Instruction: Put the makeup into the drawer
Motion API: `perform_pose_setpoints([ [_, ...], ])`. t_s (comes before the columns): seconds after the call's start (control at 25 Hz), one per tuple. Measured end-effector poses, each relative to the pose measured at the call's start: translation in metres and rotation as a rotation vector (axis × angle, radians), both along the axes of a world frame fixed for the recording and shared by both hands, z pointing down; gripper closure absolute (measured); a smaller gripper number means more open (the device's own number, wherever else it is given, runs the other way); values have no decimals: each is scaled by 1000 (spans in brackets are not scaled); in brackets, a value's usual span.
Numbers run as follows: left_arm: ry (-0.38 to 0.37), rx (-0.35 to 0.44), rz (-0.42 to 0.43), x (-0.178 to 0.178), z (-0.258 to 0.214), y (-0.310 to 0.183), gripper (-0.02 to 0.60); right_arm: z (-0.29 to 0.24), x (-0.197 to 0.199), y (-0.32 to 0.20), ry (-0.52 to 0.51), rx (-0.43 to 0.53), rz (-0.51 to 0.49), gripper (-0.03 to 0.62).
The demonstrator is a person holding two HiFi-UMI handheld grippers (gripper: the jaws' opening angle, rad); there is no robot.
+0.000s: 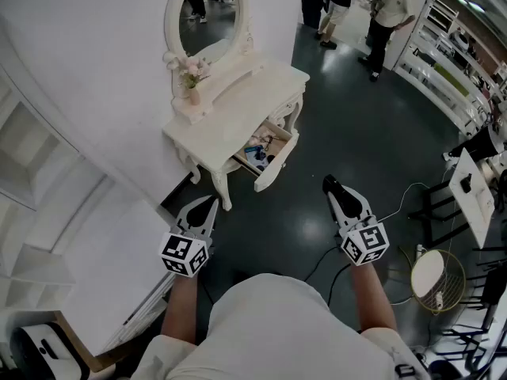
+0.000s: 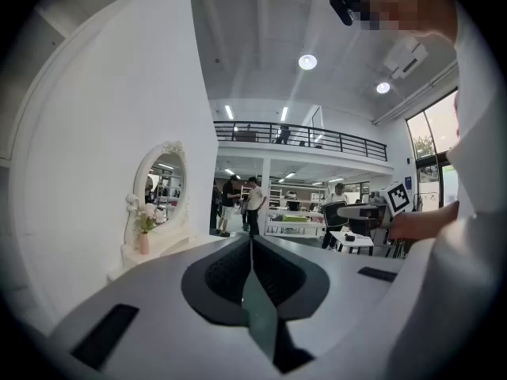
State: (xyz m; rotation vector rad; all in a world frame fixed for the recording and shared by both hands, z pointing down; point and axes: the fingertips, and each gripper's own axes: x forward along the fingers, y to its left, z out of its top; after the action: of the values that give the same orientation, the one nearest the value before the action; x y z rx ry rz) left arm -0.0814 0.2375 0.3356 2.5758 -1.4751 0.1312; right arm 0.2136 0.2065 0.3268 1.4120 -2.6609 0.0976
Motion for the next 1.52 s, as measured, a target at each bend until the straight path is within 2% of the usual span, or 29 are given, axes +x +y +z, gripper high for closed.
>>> perform_pose_setpoints([
  [0.88,8,-5,14,-9,6,-1,557,0,-11,2,-15,-15,11,488],
  [1.52,24,-26,75,-40,21,9,557,6,-49,25,7,-25,54,488],
])
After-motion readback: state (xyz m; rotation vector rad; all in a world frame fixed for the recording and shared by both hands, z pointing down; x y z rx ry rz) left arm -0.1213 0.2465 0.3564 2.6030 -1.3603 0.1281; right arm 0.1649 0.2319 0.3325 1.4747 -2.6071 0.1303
